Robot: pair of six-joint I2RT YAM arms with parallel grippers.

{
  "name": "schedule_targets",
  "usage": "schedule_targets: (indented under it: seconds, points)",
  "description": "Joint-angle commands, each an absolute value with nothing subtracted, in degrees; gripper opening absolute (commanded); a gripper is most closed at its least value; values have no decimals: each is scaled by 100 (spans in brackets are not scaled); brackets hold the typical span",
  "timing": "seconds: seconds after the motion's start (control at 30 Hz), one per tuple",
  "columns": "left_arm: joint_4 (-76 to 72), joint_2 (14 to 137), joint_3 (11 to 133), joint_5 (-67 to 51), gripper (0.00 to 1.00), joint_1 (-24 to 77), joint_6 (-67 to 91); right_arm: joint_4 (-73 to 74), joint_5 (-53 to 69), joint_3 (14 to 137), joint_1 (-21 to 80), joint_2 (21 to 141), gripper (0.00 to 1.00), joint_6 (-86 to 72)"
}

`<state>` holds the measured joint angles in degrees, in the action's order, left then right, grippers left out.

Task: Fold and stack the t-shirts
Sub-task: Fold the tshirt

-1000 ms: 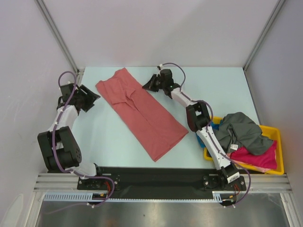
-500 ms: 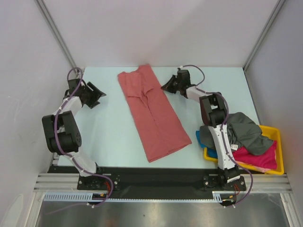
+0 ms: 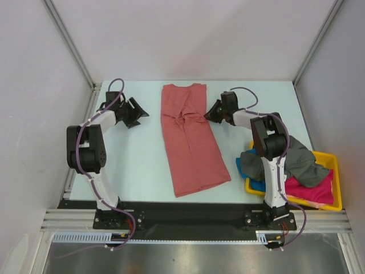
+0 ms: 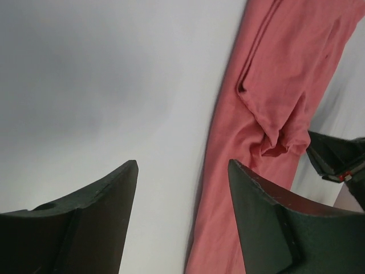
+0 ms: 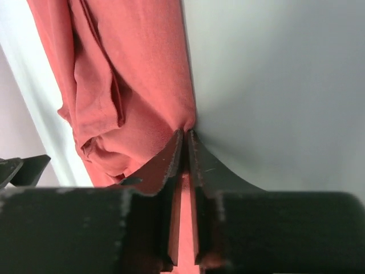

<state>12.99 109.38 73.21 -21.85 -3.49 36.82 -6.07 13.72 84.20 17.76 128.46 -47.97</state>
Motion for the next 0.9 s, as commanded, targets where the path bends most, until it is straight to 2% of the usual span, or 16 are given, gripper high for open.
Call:
schedule_targets:
  seconds: [0.0, 0.03, 0.1, 0.27, 0.37, 0.57, 0.7, 0.87]
  points:
    - [1415, 10556, 7348, -2294, 71, -45, 3332, 771, 1064, 8858, 1662, 12884, 18, -4073]
    - [1546, 10503, 7304, -2277, 71, -44, 3288, 939, 1203, 9286, 1600, 12954, 24, -3887]
    - [1573, 10441, 7304, -2188, 71, 158, 3208, 1360, 1414, 9814, 1460, 13139, 29, -3282]
    - [634, 10791, 7558, -2636, 72, 158, 2866, 1468, 1872, 11089, 1380, 13903, 53, -2488]
    - [247, 11152, 7901, -2383, 73, 158, 2943, 1206, 2038, 11477, 1354, 14254, 58, -2618]
    - [-150, 12286, 8647, -1645, 72, 298, 3576, 1300, 2417, 12444, 1380, 15072, 56, -3005]
    - [455, 12892, 9612, -1064, 70, 623, 3463, 1064, 2461, 12506, 1371, 15213, 52, -3338]
    - [957, 13412, 10212, -546, 66, 800, 3586, 976, 2557, 12656, 1397, 15398, 45, -3629]
